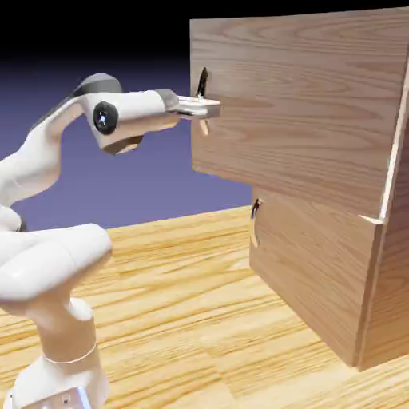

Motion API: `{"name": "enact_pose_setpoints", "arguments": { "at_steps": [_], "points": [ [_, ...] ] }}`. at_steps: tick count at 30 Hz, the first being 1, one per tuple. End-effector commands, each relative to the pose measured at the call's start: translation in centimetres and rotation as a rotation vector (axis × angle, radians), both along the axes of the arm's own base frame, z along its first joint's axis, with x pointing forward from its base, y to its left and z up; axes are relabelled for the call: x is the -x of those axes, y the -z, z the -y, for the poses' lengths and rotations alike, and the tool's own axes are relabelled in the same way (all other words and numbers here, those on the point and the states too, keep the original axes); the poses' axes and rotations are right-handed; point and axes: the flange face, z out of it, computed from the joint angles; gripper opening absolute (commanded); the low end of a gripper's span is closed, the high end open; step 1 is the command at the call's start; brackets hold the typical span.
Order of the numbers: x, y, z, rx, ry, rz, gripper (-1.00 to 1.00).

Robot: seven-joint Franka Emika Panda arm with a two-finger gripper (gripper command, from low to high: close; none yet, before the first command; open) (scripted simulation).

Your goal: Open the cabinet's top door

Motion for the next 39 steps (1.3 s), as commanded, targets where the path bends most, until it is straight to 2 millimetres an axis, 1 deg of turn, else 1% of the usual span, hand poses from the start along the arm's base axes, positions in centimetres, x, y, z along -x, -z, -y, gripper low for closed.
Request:
{"name": "enact_pose_setpoints", "arguments": {
  "at_steps": [1,4,8,15,21,30,39],
  "points": [
    [0.9,0.0,0.9,0.000,-0.029,0.001,-1.00],
    [3.0,0.0,3.4,0.000,-0.098,0.001,-1.00],
    [5.2,0.0,6.4,0.000,-0.176,0.001,-1.00],
    [7.9,0.0,11.0,0.000,-0.291,0.001,-1.00],
    [10.1,0.0,15.8,0.000,-0.401,0.001,-1.00],
    [12.3,0.0,23.2,0.000,-0.565,0.001,-1.00],
    [13.2,0.0,31.3,0.000,-0.736,0.001,-1.00]
  ]
}}
